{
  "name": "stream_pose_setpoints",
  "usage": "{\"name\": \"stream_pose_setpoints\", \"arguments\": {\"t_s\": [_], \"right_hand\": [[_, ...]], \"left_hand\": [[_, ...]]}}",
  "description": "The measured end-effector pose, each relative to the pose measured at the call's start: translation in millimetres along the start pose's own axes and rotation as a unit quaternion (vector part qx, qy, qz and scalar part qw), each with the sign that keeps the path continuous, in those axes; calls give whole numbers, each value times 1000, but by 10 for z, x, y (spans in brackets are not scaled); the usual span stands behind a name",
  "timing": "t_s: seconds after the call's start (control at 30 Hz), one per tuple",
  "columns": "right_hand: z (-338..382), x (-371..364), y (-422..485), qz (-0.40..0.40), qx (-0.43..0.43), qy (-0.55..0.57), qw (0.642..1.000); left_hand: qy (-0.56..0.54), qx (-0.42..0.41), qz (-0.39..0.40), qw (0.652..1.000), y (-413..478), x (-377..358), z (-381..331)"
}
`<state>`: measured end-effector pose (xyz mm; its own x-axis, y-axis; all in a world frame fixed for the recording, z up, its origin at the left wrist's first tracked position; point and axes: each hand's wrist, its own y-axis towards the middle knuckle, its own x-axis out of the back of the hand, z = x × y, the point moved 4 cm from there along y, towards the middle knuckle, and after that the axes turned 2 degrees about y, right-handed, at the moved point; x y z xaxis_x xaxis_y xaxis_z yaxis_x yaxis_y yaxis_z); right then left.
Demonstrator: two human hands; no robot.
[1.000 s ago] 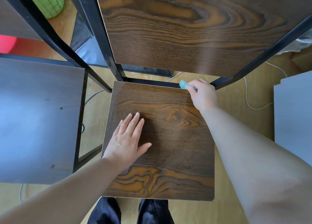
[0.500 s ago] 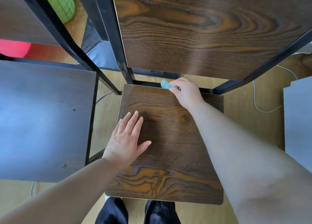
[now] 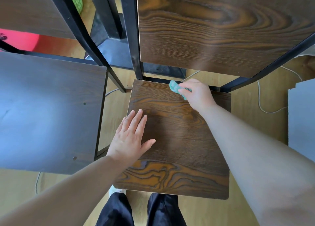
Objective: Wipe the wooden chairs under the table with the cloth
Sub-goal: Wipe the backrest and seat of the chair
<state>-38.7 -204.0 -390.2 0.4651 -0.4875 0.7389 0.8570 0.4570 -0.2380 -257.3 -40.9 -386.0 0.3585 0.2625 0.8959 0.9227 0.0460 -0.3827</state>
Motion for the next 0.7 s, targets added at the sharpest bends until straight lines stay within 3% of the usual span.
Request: {"name": "stream_pose_setpoints", "arguments": {"t_s": [0.27, 0.4, 0.57, 0.7], "right_hand": [[77, -405, -856, 33, 33, -47, 998], [113, -475, -1021, 59, 1, -59, 996], [-238, 57, -989, -68, -124, 4, 990], [-772, 510, -1111, -169, -216, -66, 959]], "left_hand": [[20, 11, 10, 1000, -156, -8, 121], [25, 14, 15, 999, -212, 3, 137], [23, 21, 20, 999, -208, 9, 116], [30, 28, 35, 999, -147, -40, 95]]}}
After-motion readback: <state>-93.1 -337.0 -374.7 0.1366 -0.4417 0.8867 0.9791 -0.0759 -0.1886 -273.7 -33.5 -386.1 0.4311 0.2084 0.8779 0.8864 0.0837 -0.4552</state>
